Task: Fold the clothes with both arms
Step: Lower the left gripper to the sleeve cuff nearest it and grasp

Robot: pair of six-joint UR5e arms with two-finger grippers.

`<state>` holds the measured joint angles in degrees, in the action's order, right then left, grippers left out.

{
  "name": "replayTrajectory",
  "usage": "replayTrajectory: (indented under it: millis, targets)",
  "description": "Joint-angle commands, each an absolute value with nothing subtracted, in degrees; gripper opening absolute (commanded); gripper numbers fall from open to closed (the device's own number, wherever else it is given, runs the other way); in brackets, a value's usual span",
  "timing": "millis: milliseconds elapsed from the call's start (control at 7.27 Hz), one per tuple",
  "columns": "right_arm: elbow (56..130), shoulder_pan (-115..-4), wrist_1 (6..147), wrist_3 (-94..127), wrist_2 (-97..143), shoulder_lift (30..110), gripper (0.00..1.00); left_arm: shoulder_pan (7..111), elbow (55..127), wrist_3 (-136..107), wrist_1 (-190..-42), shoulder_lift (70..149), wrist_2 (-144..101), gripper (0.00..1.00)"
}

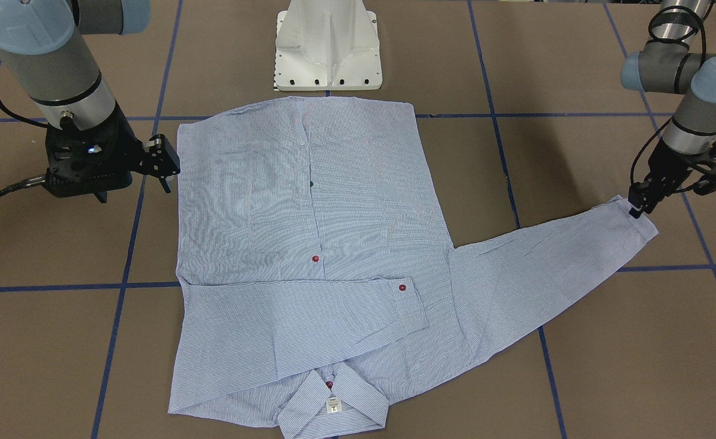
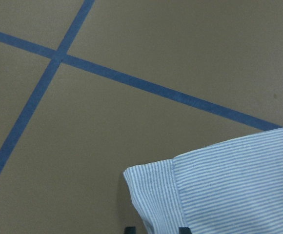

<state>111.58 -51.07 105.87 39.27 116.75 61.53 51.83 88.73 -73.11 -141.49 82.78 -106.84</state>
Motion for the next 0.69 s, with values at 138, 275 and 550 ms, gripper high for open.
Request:
replayTrajectory:
  millis: [138, 275, 550]
  targets:
    - [111.97, -51.06, 106.00, 39.46, 116.72, 61.61, 1.00, 51.24, 88.86, -73.65, -141.42, 82.79, -106.17, 0.39]
    - [112.15, -51.15, 106.00, 39.46, 116.81, 61.61, 1.00, 51.33, 89.12, -73.65, -141.42, 82.71, -106.17, 0.39]
    - [112.15, -51.15, 106.00, 39.46, 116.72, 61.61, 1.00, 51.33, 89.21, -73.65, -141.42, 82.18, -106.17, 0.39]
